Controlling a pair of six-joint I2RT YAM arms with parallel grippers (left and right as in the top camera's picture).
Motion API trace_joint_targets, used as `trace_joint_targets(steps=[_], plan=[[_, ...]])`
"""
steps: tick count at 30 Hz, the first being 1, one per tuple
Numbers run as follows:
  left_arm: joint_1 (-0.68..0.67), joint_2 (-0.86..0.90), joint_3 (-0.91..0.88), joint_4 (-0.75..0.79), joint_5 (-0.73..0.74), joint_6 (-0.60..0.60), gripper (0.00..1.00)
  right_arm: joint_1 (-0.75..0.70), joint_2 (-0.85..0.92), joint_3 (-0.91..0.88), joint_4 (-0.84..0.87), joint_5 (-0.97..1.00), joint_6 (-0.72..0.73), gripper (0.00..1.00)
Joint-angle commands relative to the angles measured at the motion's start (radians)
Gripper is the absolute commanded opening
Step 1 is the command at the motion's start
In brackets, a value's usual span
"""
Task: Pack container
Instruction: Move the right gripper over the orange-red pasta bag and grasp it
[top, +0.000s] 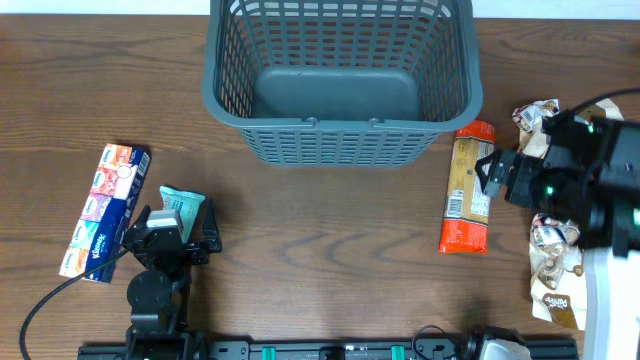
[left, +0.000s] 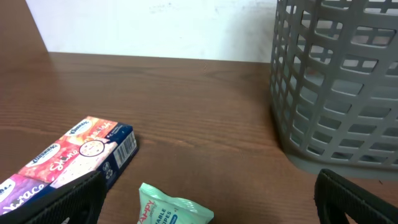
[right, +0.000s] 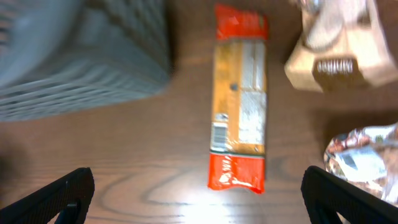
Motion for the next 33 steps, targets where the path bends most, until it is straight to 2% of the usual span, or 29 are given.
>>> trace_joint_targets(steps=[1, 7, 11, 20, 33], plan=[[-0.004, 0.002, -0.018, -0.019, -0.035, -0.002, 0.99, -0.036, 0.116, 0.013, -0.006, 0.029, 0.022, 0.99], [-0.004, 0.002, -0.018, -0.019, -0.035, -0.002, 0.99, -0.055, 0.31, 0.013, 0.032, 0.04, 0.005, 0.99], [-0.004, 0.002, -0.018, -0.019, -0.035, -0.002, 0.99, -0.055, 0.379, 0.013, 0.071, 0.051, -0.023, 0.99], [-0.004, 0.002, -0.018, -0.02, -0.034, -0.002, 0.99, -0.055, 0.461, 0.013, 0.14, 0.096, -0.169, 0.99], [-0.004, 0.002, -0.018, -0.02, -0.034, -0.002, 0.99, -0.013, 0.589, 0.013, 0.266, 0.092, -0.169, 0.99]])
